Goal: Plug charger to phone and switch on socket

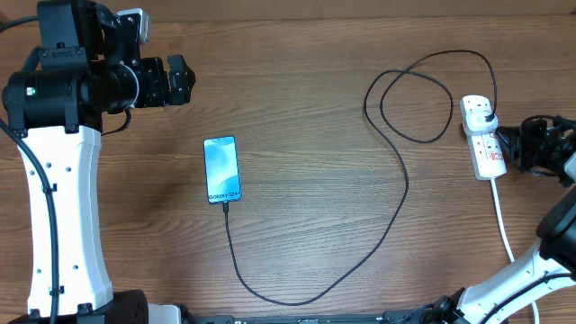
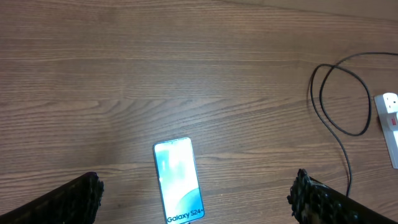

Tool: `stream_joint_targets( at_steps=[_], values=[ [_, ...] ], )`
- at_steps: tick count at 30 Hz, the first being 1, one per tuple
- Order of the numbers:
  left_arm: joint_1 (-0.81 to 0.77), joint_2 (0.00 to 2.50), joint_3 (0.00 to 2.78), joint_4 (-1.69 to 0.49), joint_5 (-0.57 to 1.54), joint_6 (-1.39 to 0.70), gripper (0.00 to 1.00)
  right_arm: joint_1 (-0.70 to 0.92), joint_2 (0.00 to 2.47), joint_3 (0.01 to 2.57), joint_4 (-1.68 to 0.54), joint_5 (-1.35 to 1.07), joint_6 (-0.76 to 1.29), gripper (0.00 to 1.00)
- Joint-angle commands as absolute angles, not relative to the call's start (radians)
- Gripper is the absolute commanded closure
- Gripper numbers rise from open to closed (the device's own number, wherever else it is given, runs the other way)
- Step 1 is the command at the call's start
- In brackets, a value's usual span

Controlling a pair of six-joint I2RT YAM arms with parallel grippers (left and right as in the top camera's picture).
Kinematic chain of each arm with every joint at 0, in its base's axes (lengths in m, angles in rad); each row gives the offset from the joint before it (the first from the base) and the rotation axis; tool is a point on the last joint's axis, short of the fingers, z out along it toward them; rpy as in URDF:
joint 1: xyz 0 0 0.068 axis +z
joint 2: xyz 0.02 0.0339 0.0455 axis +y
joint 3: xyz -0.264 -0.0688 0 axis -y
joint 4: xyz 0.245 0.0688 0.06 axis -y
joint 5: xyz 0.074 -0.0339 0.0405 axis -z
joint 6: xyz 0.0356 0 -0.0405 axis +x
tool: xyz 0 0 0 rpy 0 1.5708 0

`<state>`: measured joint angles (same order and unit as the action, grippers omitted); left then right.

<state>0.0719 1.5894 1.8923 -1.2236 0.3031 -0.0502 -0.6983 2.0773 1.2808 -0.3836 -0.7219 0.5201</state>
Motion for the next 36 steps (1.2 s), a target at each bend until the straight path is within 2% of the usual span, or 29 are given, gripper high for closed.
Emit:
stream_joint_targets(
  at_steps=[1, 36],
  values=[
    [0.073, 1.588, 1.9, -1.223, 0.31, -0.049, 0.0, -0.668, 2.09, 1.295, -0.387, -0.729, 0.516, 0.96],
    [0.073, 1.588, 1.9, -1.223, 0.31, -0.049, 0.0, -0.58, 2.09, 1.256, -0.483, -0.647, 0.497, 0.96]
  ],
)
